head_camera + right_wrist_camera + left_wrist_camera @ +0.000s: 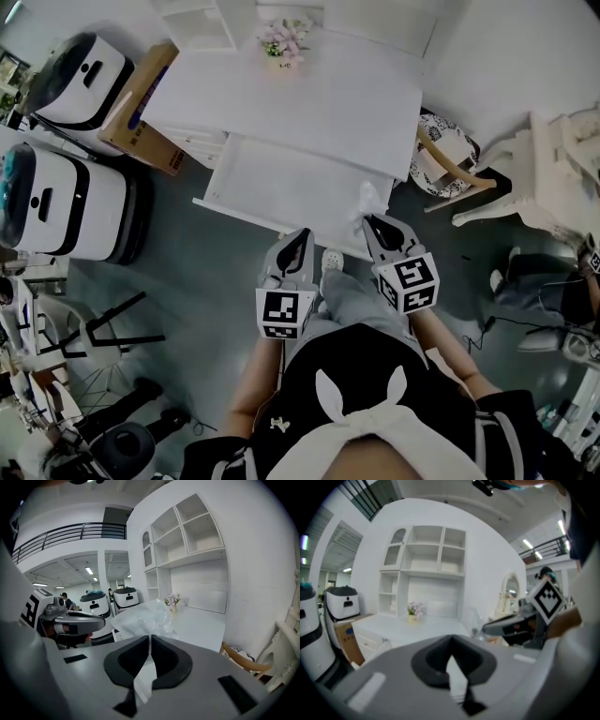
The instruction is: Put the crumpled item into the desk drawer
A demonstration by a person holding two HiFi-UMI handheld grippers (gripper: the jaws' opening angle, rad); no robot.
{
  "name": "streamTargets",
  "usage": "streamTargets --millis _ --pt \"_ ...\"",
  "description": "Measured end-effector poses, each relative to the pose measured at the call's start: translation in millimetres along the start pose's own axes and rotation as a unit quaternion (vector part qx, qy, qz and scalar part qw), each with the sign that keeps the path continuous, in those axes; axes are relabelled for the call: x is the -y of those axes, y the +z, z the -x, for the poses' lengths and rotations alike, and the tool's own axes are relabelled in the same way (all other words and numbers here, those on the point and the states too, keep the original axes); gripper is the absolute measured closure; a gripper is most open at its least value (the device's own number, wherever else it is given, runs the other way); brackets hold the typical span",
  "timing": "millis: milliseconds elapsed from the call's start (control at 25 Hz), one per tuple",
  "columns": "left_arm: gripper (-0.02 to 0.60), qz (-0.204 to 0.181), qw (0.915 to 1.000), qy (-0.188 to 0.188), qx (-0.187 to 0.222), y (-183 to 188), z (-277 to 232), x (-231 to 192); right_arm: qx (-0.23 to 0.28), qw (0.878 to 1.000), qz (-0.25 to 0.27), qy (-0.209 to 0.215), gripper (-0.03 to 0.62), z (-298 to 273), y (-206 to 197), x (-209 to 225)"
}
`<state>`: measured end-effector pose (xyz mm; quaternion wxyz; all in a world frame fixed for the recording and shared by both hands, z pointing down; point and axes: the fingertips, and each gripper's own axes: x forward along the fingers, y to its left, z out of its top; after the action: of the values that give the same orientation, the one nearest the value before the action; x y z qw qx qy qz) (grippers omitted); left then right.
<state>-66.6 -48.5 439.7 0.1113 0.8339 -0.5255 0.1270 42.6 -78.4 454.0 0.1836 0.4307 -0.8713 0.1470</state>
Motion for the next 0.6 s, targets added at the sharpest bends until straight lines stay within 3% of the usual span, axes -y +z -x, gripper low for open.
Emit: streamTargets --millis 600 --pt "0.577 0.012 0.9997 -0.007 -0.022 -10 -23 -26 -0.039 0.999 -0.004 -0.001 0.585 -37 -16 10"
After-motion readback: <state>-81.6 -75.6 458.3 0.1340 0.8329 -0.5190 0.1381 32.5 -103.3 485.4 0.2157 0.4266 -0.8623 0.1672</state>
